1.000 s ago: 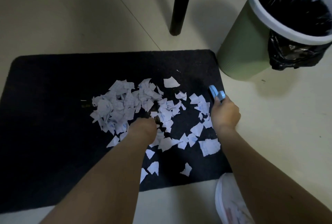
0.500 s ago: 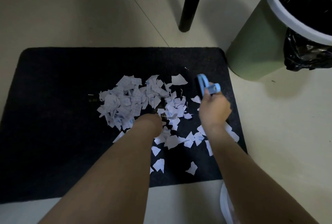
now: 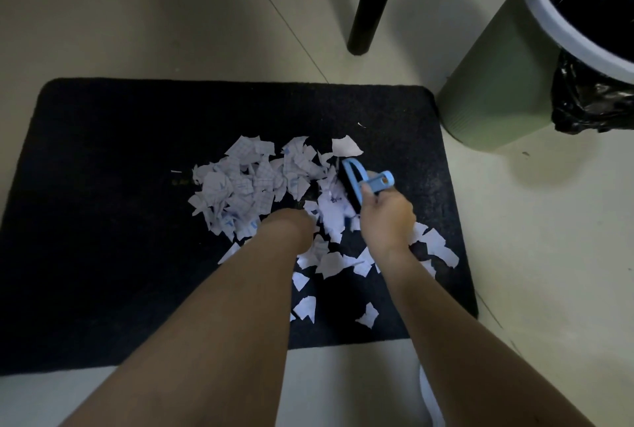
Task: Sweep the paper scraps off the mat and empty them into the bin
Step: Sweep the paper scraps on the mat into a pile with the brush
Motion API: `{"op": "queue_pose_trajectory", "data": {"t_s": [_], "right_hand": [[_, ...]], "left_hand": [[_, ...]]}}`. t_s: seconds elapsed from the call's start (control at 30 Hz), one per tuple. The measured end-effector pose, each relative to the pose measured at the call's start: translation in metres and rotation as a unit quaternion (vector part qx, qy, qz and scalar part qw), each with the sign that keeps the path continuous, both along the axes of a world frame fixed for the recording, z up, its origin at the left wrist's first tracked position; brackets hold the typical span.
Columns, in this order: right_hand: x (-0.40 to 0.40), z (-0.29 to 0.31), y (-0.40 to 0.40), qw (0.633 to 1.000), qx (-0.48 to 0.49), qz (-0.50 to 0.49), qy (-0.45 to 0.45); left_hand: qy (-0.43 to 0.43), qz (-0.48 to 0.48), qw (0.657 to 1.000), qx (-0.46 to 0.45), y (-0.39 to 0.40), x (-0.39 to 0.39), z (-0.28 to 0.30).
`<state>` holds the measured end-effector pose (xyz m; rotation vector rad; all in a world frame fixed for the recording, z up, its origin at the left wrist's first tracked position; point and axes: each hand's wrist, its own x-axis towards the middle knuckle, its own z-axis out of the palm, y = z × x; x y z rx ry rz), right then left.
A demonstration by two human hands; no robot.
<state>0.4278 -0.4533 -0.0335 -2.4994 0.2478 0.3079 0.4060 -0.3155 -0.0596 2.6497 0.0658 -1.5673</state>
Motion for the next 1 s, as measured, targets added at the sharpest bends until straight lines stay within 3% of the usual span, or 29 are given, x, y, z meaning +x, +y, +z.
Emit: {"op": "queue_pose_trajectory", "data": {"t_s": [0.2,0.5,0.67,0.87,1.0], "right_hand": [[0.026,0.008,-0.024,0.993,-0.043,-0.09,-0.065],[-0.018,-0.012,0.041,0.997,-0.042,0.063,-0.026],[-0.025,0.001,0.051,0.996,-0.003,0.087,-0.03],[0.041,0.019,0.03,0.994,-0.009,-0.008,-0.108],[0.079,0.011,0.027,0.993,-0.059,0.006,-0.1]], "left_hand": [[0.001,0.023,1.0,0.011,0.0,-0.003,-0.002],[-0.04,0.066,0.997,-0.009,0.002,-0.011,-0.005],[-0.066,0.081,0.994,-0.031,0.003,-0.016,0.0],[-0.156,0.047,0.987,0.004,0.012,-0.031,-0.001],[-0.135,0.036,0.99,0.011,0.014,-0.033,-0.005]]}}
